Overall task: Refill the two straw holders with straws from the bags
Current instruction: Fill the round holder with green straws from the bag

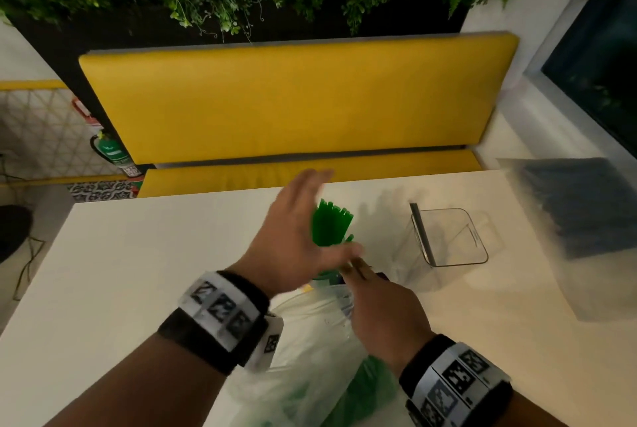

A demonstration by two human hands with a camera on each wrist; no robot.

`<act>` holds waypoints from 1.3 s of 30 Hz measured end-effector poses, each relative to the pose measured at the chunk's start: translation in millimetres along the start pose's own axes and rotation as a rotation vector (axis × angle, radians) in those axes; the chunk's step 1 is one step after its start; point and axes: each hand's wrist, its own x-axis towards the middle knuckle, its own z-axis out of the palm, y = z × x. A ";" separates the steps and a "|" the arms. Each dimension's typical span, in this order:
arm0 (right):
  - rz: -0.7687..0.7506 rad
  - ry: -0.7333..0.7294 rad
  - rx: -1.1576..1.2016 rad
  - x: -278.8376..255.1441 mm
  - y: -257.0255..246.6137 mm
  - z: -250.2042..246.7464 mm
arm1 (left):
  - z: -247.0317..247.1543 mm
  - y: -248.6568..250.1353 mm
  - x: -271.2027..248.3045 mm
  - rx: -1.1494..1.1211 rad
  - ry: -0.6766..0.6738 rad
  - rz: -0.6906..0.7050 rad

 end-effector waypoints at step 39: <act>0.000 -0.008 0.266 -72.1 -6.9 -11.2 | -9.4 64.9 -80.1 0.033 -0.172 0.203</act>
